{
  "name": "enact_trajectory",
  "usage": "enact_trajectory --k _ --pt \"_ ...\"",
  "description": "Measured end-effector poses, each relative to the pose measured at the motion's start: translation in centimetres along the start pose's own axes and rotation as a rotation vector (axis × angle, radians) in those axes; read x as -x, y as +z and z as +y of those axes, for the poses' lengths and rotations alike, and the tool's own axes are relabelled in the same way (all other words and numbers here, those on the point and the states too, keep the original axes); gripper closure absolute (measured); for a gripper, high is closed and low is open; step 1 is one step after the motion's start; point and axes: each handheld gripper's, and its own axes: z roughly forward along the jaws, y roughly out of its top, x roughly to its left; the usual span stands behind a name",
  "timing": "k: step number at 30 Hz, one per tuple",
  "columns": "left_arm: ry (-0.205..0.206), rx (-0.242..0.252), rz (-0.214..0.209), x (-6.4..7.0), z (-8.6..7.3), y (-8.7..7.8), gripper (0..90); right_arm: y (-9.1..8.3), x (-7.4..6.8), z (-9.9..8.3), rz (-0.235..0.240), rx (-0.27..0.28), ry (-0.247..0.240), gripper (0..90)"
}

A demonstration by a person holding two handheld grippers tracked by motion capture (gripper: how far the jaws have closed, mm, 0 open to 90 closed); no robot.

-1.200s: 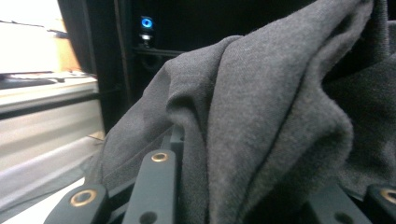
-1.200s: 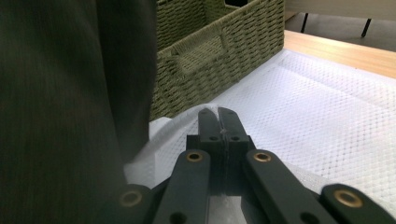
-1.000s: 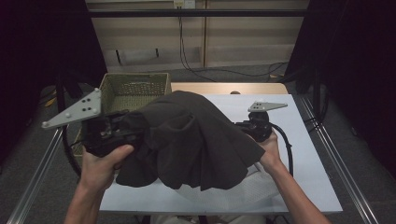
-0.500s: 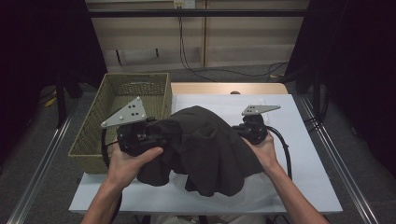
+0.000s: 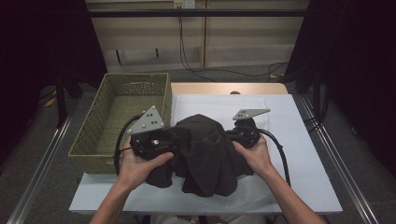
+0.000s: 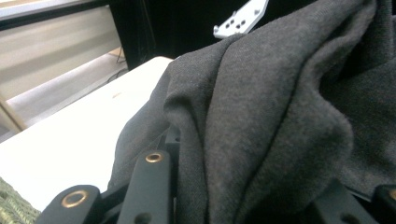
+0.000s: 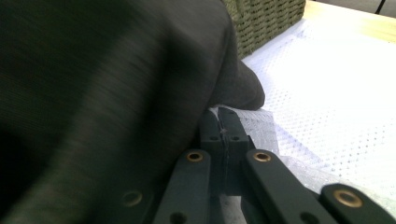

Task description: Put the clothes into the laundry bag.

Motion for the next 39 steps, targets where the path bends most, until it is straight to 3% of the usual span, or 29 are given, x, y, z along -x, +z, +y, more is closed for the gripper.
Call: enact_trajectory --k 2,7,9,13,17,18,20,24,27,29,31,34,35,39 --pt "0.008 -0.016 -0.001 0.2 -0.3 0.6 63.9 0.2 0.0 -0.1 0.000 -0.006 0.000 89.7" --pt "-0.017 -0.028 -0.059 0.2 -1.0 1.8 57.9 0.4 0.3 -0.5 -0.014 -0.016 0.013 89.7" --pt "-0.031 -0.042 -0.094 0.2 -1.4 2.5 51.8 0.4 0.5 -0.6 -0.017 -0.017 0.025 89.7" --pt "-0.053 -0.072 -0.100 0.4 -2.1 3.8 40.4 0.5 0.8 -0.7 -0.032 -0.023 0.029 89.7" --pt "-0.073 -0.063 -0.152 0.5 -2.2 3.7 26.8 0.4 1.0 -0.9 -0.042 -0.018 0.042 89.7" --pt "-0.058 -0.058 -0.133 0.7 -2.1 3.5 27.1 0.3 1.1 -1.0 -0.040 -0.012 0.048 89.7" --pt "-0.059 -0.033 -0.151 0.9 -1.9 3.5 24.0 0.3 1.2 -1.1 -0.043 -0.014 0.060 89.7" --pt "-0.039 -0.043 -0.153 0.9 -1.6 4.3 20.8 0.3 1.1 -1.1 -0.042 -0.016 0.057 89.7" --pt "-0.031 -0.032 -0.139 1.1 -1.1 4.6 17.4 0.3 1.2 -1.0 -0.041 -0.014 0.055 89.7" --pt "-0.003 -0.039 -0.117 1.2 -0.8 4.9 15.1 0.3 1.1 -1.0 -0.040 -0.017 0.053 89.7" --pt "0.024 -0.029 -0.089 1.2 -0.7 5.1 15.5 0.3 1.1 -1.0 -0.035 -0.017 0.047 89.7" --pt "-0.040 -0.031 -0.135 0.5 -1.0 6.1 15.3 0.2 1.0 -1.0 -0.030 -0.016 0.045 89.7" --pt "-0.055 -0.029 -0.145 0.3 -1.3 6.7 21.0 0.2 0.9 -0.9 -0.030 -0.016 0.039 89.7" --pt "-0.070 -0.074 -0.211 0.0 -2.4 8.8 58.2 0.1 0.7 -0.8 -0.028 -0.013 0.037 89.8"
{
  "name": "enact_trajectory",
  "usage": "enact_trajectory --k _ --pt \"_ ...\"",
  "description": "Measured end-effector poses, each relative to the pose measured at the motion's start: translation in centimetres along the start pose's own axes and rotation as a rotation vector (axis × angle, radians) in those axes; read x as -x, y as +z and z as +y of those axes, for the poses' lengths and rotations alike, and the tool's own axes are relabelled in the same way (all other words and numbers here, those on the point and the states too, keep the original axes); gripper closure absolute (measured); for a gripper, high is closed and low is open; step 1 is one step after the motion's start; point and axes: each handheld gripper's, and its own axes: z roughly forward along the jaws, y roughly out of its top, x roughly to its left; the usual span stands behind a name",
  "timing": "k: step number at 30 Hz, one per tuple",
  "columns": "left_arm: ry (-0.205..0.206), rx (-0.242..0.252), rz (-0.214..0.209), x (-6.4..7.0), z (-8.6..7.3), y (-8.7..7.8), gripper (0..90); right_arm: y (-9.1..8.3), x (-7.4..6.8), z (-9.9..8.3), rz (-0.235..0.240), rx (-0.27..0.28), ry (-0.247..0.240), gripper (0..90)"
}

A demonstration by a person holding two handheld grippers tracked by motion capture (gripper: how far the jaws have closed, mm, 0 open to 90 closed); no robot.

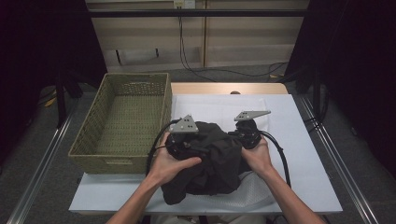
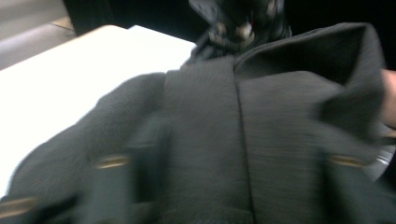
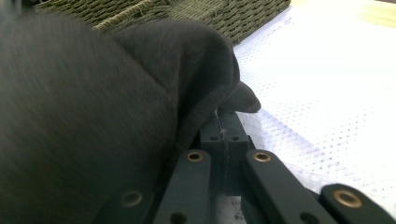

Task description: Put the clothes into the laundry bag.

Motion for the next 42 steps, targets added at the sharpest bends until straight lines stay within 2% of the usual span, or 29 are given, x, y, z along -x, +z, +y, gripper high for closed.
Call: enact_trajectory --k 1,3,5,7,9,11,12,14,15,19,20,21,22,23,24,26,28,29,31,32,34,40,42 --pt "-0.003 -0.001 -0.003 0.1 -0.1 0.3 66.1 -0.1 0.1 0.0 0.001 0.001 0.001 89.8" --pt "0.011 -0.027 -0.008 0.5 0.0 0.7 73.3 -0.3 0.3 0.0 0.004 0.004 0.005 89.8" --pt "0.003 -0.049 -0.030 0.7 -0.1 1.1 75.7 -0.4 0.4 0.0 0.006 0.014 0.011 89.8" --pt "-0.010 -0.048 -0.054 0.6 -0.7 1.6 76.3 -0.7 0.3 0.2 0.007 0.024 0.012 89.8" --pt "-0.032 -0.062 -0.056 0.2 -1.3 2.2 76.4 -0.8 0.2 0.2 0.004 0.026 0.003 89.8" --pt "-0.029 -0.106 -0.067 -0.1 -1.9 3.3 76.5 -0.9 0.3 0.3 0.011 0.034 0.011 89.9" --pt "-0.034 -0.111 -0.053 0.0 -2.3 3.9 76.6 -1.0 0.2 0.4 0.012 0.038 0.015 89.9" --pt "-0.017 -0.148 -0.039 0.4 -2.8 5.1 76.6 -1.1 0.0 0.5 0.012 0.042 0.003 90.0" --pt "0.002 -0.166 -0.017 0.5 -2.9 5.4 76.6 -1.2 -0.1 0.6 0.014 0.039 0.000 90.0" --pt "0.004 -0.154 -0.005 0.6 -3.8 6.3 76.7 -1.5 -0.1 0.7 0.016 0.051 0.002 90.0" --pt "0.000 -0.176 -0.003 0.4 -4.0 6.6 76.8 -1.7 -0.2 0.7 0.017 0.053 -0.002 90.0" --pt "-0.011 -0.177 0.007 0.4 -4.3 6.9 77.0 -1.8 -0.3 0.8 0.021 0.056 -0.004 90.0" --pt "0.003 -0.184 0.004 0.4 -4.5 7.3 77.1 -1.9 -0.4 0.8 0.019 0.057 -0.009 90.0" --pt "0.019 -0.199 0.023 0.5 -4.7 7.6 77.2 -2.0 -0.6 0.9 0.016 0.054 -0.004 90.0" --pt "0.021 -0.185 0.028 0.5 -4.9 7.8 77.3 -2.0 -0.7 0.9 0.017 0.052 -0.012 90.0" --pt "0.015 -0.187 0.042 0.5 -4.9 7.8 77.3 -2.1 -0.9 1.0 0.012 0.054 -0.011 90.0" --pt "0.022 -0.187 0.041 0.5 -4.9 7.8 76.2 -2.1 -0.9 0.9 0.012 0.053 -0.011 90.0" --pt "0.014 -0.171 0.033 0.6 -4.9 7.7 74.4 -2.1 -0.8 0.8 0.012 0.056 -0.004 90.0" --pt "0.026 -0.158 -0.005 0.6 -4.8 7.3 68.0 -2.0 -0.6 0.7 0.008 0.059 -0.002 90.0" --pt "0.033 -0.160 -0.009 0.7 -4.6 6.8 63.7 -1.9 -0.5 0.7 0.008 0.059 -0.001 90.0" --pt "0.029 -0.128 -0.043 0.8 -4.3 6.0 56.4 -1.9 -0.3 0.6 0.007 0.059 0.002 90.0" --pt "0.052 -0.076 -0.037 1.7 -3.7 3.5 37.4 -1.7 0.0 0.5 -0.001 0.065 0.013 90.0" --pt "0.042 -0.055 -0.035 1.8 -3.5 2.5 33.8 -1.7 0.0 0.5 -0.004 0.063 0.012 90.0"
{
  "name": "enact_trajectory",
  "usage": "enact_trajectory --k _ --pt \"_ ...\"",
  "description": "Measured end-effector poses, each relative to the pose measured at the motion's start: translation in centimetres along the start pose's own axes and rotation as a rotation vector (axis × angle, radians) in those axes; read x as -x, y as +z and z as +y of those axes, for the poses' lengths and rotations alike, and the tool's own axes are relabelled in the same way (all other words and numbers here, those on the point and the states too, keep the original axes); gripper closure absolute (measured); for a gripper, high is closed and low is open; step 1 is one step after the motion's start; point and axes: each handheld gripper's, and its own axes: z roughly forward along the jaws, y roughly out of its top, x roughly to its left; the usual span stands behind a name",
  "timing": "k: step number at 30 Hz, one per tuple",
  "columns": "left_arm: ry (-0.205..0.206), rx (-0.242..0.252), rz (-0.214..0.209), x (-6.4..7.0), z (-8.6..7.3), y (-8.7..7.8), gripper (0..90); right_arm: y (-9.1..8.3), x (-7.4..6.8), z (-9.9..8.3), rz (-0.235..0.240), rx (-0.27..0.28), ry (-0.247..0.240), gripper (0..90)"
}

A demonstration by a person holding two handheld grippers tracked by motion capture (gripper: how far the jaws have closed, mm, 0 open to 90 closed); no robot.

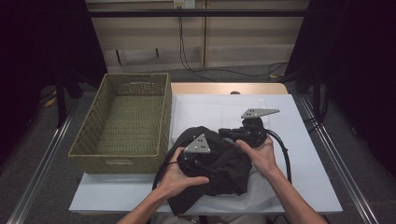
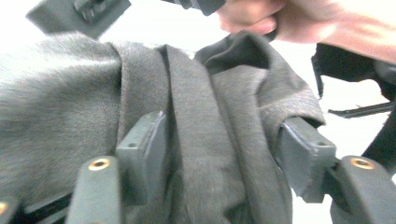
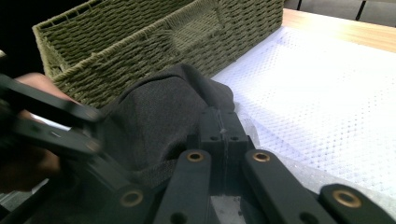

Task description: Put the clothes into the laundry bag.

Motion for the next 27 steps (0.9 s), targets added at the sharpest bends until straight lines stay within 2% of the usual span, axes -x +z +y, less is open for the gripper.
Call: enact_trajectory --k 2,3,5,9,11,12,14,15,17,18,19,20,21,22,24,25,27 --pt "-0.009 0.048 -0.009 -0.1 0.1 -1.2 30.6 0.0 0.1 0.0 -0.002 -0.001 0.004 90.0" --pt "-0.010 0.052 0.003 -0.1 0.2 -1.8 30.2 0.0 0.2 0.0 -0.003 -0.001 0.007 90.0" --pt "0.003 0.049 0.041 -0.4 0.5 -2.8 29.1 0.1 0.3 -0.1 -0.001 -0.001 0.006 90.0" --pt "-0.043 0.088 0.122 -1.9 0.7 -3.7 26.1 0.1 0.2 -0.1 0.001 -0.006 0.002 90.0" --pt "-0.046 0.105 0.176 -2.7 0.7 -3.7 22.3 0.0 0.2 0.0 0.002 -0.006 0.000 90.0" --pt "-0.043 0.096 0.196 -3.1 0.8 -3.7 22.0 0.0 0.1 0.0 0.002 -0.005 -0.002 90.0" --pt "-0.074 0.092 0.230 -3.8 0.8 -3.4 17.2 -0.1 0.1 0.0 0.003 -0.005 -0.008 90.0" --pt "-0.086 0.087 0.233 -4.0 0.8 -3.2 14.3 -0.2 0.1 0.0 0.005 -0.005 -0.009 90.0" --pt "-0.074 0.058 0.265 -3.7 0.8 -2.5 10.6 -0.3 0.0 0.0 0.006 -0.004 -0.013 90.0" --pt "-0.075 0.057 0.273 -3.7 0.8 -2.2 9.5 -0.4 0.0 0.0 0.006 -0.003 -0.010 90.0" --pt "-0.100 0.050 0.259 -3.9 0.6 -1.7 9.5 -0.5 0.0 0.0 0.007 -0.002 -0.009 90.0" --pt "-0.102 0.022 0.249 -4.1 0.5 -1.3 9.5 -0.5 0.0 0.0 0.006 0.002 -0.009 90.0" --pt "-0.100 0.008 0.259 -4.1 0.3 -1.0 9.5 -0.6 0.0 0.0 0.005 0.002 -0.012 90.0" --pt "-0.095 0.000 0.267 -4.2 0.0 -0.7 10.5 -0.7 0.0 0.0 0.003 0.002 -0.012 90.0" --pt "-0.112 0.005 0.258 -4.2 -0.4 -0.6 19.1 -0.8 0.0 0.0 -0.003 0.001 -0.015 90.0" --pt "-0.102 0.018 0.262 -4.1 -0.5 -0.7 25.0 -0.8 0.0 0.0 -0.006 -0.001 -0.014 90.0" --pt "-0.094 -0.001 0.261 -3.9 -0.4 -0.9 45.2 -0.6 0.1 0.0 -0.011 -0.004 -0.008 90.0"
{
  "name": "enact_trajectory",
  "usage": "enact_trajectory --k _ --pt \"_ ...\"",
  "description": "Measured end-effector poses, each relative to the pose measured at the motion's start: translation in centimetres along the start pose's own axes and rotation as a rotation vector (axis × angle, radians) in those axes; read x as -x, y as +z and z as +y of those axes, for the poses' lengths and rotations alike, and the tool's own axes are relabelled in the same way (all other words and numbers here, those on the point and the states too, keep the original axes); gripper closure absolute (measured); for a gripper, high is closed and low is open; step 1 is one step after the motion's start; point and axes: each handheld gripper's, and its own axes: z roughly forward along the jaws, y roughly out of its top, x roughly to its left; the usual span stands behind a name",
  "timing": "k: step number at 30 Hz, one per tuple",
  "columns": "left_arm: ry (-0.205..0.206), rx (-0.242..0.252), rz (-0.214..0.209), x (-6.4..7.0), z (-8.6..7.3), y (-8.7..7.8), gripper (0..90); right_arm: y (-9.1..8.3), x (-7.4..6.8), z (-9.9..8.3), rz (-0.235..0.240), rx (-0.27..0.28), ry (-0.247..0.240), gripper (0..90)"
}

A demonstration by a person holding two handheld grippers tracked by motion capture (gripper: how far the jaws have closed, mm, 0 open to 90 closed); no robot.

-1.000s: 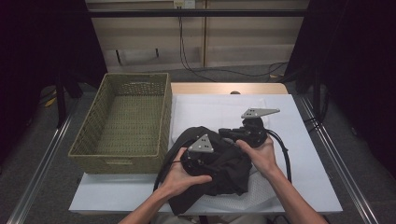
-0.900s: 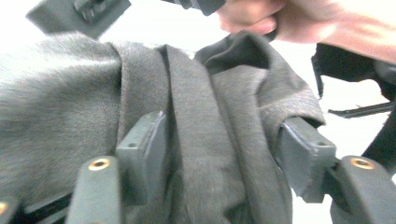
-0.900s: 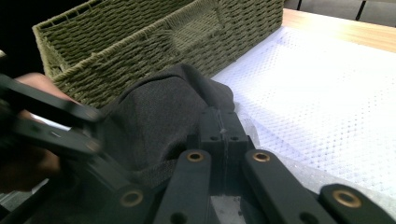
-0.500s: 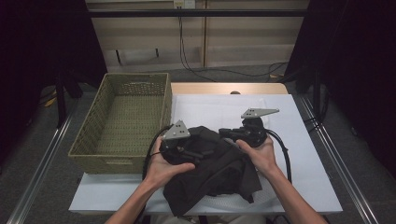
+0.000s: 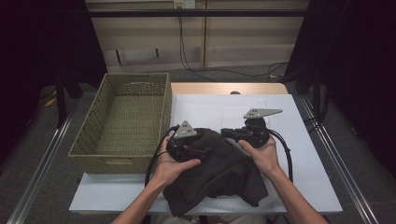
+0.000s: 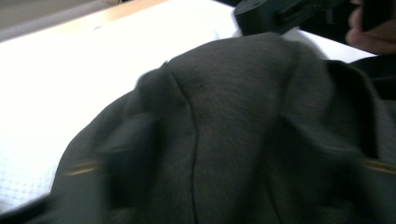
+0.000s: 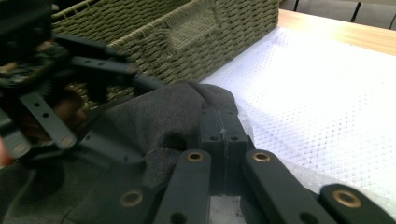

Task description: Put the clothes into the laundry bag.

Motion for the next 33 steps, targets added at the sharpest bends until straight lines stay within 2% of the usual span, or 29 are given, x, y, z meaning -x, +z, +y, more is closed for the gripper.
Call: enact_trajectory --k 2,3,5,8,12,14,18,21,25,26,27,30,32,33 --pt "0.003 0.015 -0.020 0.0 0.1 -0.4 70.2 0.2 0.1 0.0 -0.007 -0.001 0.002 90.0" --pt "0.001 0.015 -0.035 -0.1 0.3 -0.5 78.6 0.2 0.1 -0.1 -0.005 -0.002 0.002 90.0" --pt "0.022 0.037 -0.060 0.2 0.6 -0.8 83.3 0.3 0.1 0.0 -0.010 -0.001 0.005 90.0" --pt "0.038 0.040 -0.097 1.1 1.5 -1.0 84.3 0.5 0.2 0.1 -0.008 0.004 0.005 90.0" --pt "0.071 0.023 -0.136 2.2 2.5 -0.4 84.4 1.0 0.3 0.2 -0.003 0.009 0.013 90.0" --pt "0.062 0.009 -0.127 2.5 2.8 0.2 84.4 1.0 0.1 0.2 -0.001 0.013 0.009 90.0" --pt "0.057 -0.019 -0.161 2.6 2.5 1.9 84.5 0.7 0.0 0.4 0.008 0.030 0.008 90.0" --pt "0.049 -0.042 -0.161 2.8 2.1 3.1 84.5 0.1 -0.6 1.0 0.014 0.048 -0.007 90.0" --pt "0.042 -0.080 -0.130 2.4 1.2 4.4 84.7 -0.9 -1.3 1.7 0.027 0.088 -0.012 90.0" --pt "0.033 -0.068 -0.125 2.2 0.9 4.7 84.7 -1.1 -1.5 1.8 0.027 0.092 -0.011 90.0" --pt "0.030 -0.079 -0.116 2.1 0.7 5.0 84.7 -1.3 -1.7 1.9 0.020 0.090 -0.019 90.0" --pt "0.029 -0.084 -0.087 1.9 0.1 5.6 84.7 -1.5 -1.6 1.8 0.012 0.093 0.001 90.0" --pt "0.013 -0.069 -0.087 1.7 -0.2 6.0 84.1 -1.3 -1.3 1.4 0.007 0.082 0.012 90.0" --pt "0.019 -0.066 -0.095 1.6 -0.2 5.9 83.5 -1.2 -1.3 1.3 0.003 0.077 0.010 90.0"
